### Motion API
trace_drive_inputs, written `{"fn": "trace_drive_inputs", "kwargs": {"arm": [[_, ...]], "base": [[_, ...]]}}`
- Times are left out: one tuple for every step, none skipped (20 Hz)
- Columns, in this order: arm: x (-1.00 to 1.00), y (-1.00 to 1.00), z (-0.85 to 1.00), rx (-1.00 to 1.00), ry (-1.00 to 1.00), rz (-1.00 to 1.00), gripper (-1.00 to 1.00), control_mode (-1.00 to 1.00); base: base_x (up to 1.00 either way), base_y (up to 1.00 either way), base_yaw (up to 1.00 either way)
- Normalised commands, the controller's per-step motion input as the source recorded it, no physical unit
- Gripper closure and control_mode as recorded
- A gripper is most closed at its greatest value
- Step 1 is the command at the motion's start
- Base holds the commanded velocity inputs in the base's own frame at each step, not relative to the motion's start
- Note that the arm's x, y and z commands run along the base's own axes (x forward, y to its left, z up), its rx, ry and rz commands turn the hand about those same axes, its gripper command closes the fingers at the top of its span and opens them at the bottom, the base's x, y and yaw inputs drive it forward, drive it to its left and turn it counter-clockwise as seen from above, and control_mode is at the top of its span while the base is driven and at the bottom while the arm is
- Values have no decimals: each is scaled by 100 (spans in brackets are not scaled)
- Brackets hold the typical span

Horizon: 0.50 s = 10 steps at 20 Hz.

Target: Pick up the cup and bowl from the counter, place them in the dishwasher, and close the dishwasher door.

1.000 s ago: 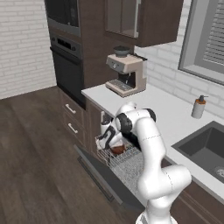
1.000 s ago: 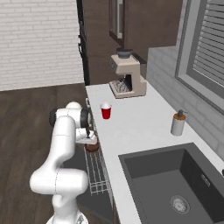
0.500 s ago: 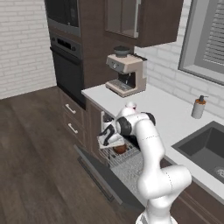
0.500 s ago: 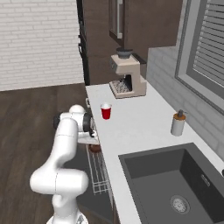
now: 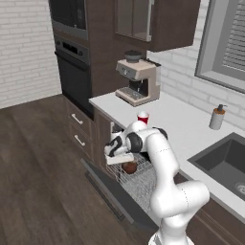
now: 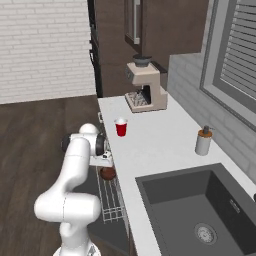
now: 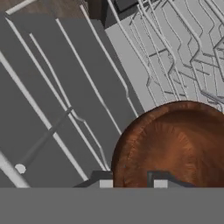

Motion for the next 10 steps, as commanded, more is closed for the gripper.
{"fn": "trace_drive_inputs", "kwargs": {"arm": [[-26,69,0,0,0,0,-100,-100],[-34,64,0,0,0,0,-100,-100],[-43,56,1,0,0,0,-100,-100],[-54,53,25,0,-5,0,-100,-100],[-62,44,53,0,-12,0,-100,-100],[-65,31,83,2,-17,0,-100,-100],[-63,29,100,3,-19,0,-100,-100],[-71,31,100,3,-24,0,-100,-100],[-72,28,100,1,-24,0,-100,-100],[-74,30,100,1,-26,0,-100,-100]], "base": [[0,0,0],[0,0,0],[0,0,0],[0,0,0],[0,0,0],[0,0,0],[0,0,0],[0,0,0],[0,0,0],[0,0,0]]}}
